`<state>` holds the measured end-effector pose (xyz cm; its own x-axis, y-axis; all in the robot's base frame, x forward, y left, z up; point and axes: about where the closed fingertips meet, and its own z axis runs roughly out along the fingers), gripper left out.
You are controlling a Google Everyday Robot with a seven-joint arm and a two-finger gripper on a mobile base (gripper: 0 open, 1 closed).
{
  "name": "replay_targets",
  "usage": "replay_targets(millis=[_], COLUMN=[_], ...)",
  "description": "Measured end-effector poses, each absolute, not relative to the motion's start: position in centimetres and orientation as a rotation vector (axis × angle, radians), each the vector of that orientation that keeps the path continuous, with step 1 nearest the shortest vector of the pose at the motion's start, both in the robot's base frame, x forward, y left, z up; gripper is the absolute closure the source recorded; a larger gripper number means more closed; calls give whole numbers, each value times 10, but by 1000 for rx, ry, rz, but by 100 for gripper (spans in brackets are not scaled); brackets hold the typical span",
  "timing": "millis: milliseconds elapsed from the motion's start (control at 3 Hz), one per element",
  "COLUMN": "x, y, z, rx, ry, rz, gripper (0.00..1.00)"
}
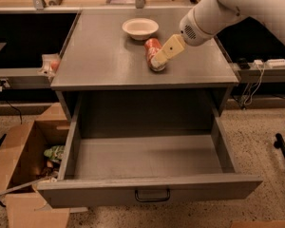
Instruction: Place coke can into top drawer
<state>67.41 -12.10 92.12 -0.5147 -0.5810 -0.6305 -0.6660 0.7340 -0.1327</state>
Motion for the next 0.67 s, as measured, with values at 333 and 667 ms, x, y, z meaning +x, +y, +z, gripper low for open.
replay_targets(millis=[333, 667], x=[700, 719], y=[-117, -112], z=[912, 904], rx=[-853, -780], ry=[2260, 2271], rz=[161, 170], gripper=[0, 0])
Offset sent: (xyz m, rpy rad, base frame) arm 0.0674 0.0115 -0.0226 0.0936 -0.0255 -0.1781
